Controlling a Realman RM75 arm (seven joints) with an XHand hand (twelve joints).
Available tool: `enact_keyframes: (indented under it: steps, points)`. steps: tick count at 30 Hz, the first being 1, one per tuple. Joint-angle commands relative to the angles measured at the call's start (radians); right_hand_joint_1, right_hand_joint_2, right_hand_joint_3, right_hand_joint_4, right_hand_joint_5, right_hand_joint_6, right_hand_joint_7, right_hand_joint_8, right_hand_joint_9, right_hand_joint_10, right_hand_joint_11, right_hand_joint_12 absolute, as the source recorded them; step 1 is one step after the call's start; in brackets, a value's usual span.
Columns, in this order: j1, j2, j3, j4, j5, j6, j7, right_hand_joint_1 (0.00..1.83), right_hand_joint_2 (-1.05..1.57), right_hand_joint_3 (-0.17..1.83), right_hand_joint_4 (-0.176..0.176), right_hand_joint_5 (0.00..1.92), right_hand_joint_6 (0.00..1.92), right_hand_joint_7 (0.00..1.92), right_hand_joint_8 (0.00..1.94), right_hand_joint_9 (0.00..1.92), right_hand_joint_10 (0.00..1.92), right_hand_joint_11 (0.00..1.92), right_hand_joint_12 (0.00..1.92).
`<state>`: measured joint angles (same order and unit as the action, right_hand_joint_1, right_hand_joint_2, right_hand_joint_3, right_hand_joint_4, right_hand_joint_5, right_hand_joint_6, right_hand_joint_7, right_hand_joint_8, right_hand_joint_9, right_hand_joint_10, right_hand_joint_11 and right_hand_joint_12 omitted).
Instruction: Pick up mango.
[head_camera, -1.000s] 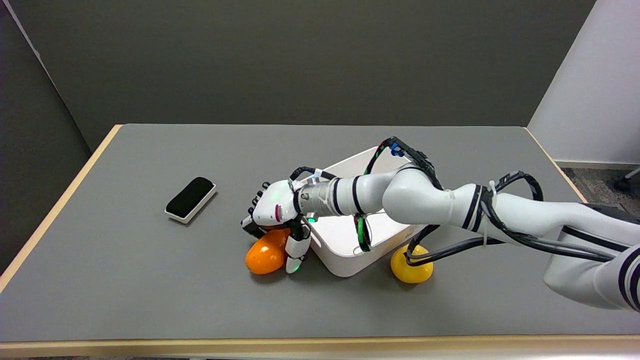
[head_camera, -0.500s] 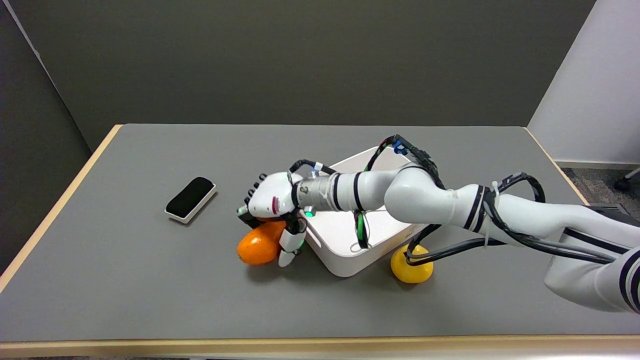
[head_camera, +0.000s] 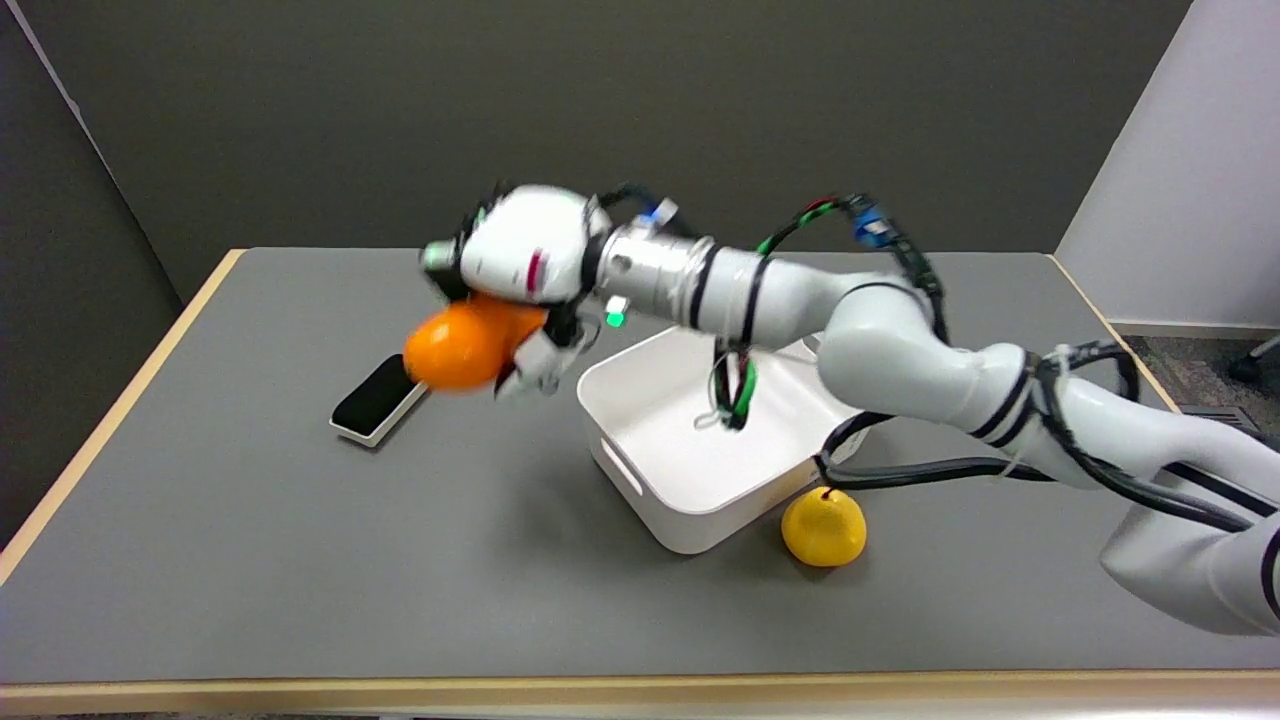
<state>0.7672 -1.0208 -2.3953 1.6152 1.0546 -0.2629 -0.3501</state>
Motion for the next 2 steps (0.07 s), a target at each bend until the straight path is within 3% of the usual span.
enact_keyframes:
  steps: [1, 2]
  points:
    - [-0.453, 0.147, 0.577, 0.067, -0.17, 0.291, -0.097, 1.21, 1.12, 0.27, -0.176, 0.59, 1.43, 0.89, 1.4, 0.77, 1.3, 0.61, 1.63]
    - [-0.505, 0.147, 0.611, 0.042, -0.17, 0.313, -0.097, 1.21, 1.11, 0.28, -0.176, 0.6, 1.43, 0.9, 1.4, 0.77, 1.3, 0.61, 1.64]
